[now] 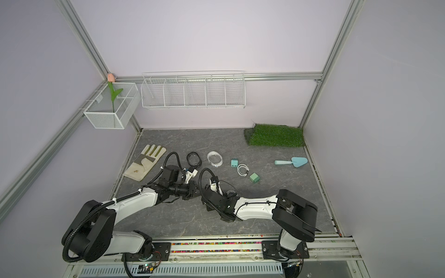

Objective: Pack away charging kits
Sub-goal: Place the plug in the storage bag.

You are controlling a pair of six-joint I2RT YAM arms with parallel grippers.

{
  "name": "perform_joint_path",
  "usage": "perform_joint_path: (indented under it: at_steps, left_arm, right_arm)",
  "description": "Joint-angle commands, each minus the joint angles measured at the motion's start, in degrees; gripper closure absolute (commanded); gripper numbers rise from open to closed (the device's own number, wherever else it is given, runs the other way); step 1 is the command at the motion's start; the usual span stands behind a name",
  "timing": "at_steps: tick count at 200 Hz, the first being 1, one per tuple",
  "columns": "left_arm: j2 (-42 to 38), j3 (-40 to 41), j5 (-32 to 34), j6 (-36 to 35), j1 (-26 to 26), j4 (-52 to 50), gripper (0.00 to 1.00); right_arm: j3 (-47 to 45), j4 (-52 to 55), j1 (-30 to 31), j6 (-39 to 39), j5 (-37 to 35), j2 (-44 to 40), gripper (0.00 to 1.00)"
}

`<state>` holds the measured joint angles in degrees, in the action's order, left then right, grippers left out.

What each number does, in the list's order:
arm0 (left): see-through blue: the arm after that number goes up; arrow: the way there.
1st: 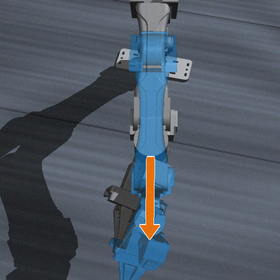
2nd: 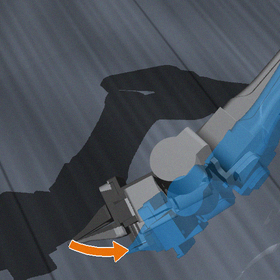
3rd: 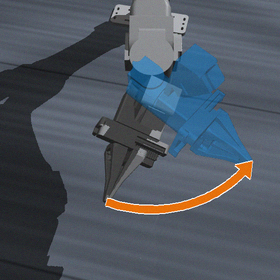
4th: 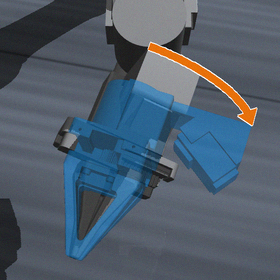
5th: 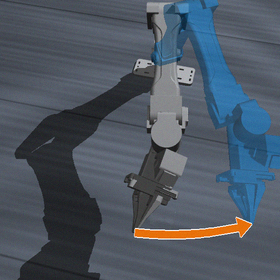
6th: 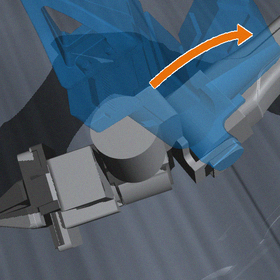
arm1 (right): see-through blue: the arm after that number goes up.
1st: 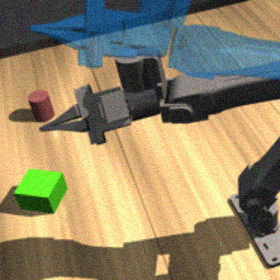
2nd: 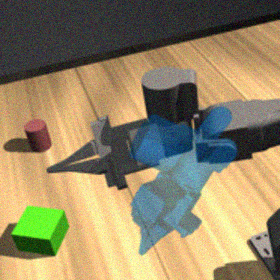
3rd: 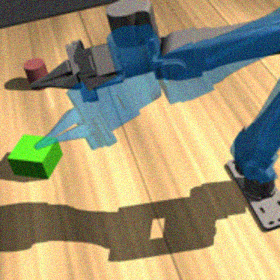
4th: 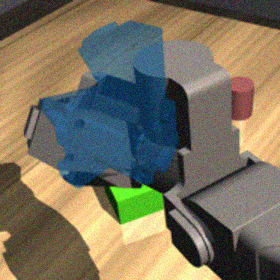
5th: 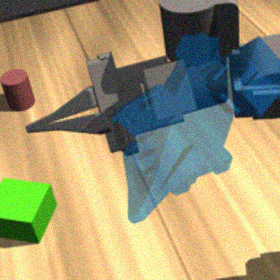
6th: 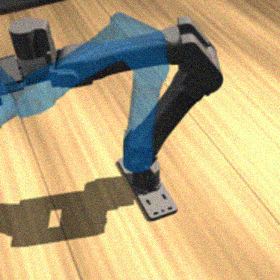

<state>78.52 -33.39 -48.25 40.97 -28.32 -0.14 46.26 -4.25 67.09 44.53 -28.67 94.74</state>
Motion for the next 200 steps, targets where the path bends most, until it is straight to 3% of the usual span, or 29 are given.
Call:
perform_joint_path:
  at_steps: [1,68,107,142,200]
  left_arm:
    - [-2.09,0.59,-0.48,0.60,0.19,0.82,1.00]
    - [0.05,1.88,-2.12,1.45,0.19,1.90,1.00]
    - [0.88,2.14,-3.37,2.27,0.19,3.85,1.00]
    - [1.19,1.75,-1.80,2.10,0.18,3.12,1.00]
    - [1.54,0.80,1.03,0.52,0.19,0.15,1.00]
  right_arm:
    - [1.44,-1.34,-0.22,1.97,-4.45,1.75,0.82]
    - [3.41,-3.22,-0.34,0.98,-8.52,3.47,0.75]
    - [5.64,-4.98,-0.36,0.09,-6.14,6.29,0.74]
    - [6.40,-4.17,-0.30,0.41,-4.08,6.27,0.56]
    - [0.44,-4.89,-0.33,-1.92,-2.10,-3.80,0.44]
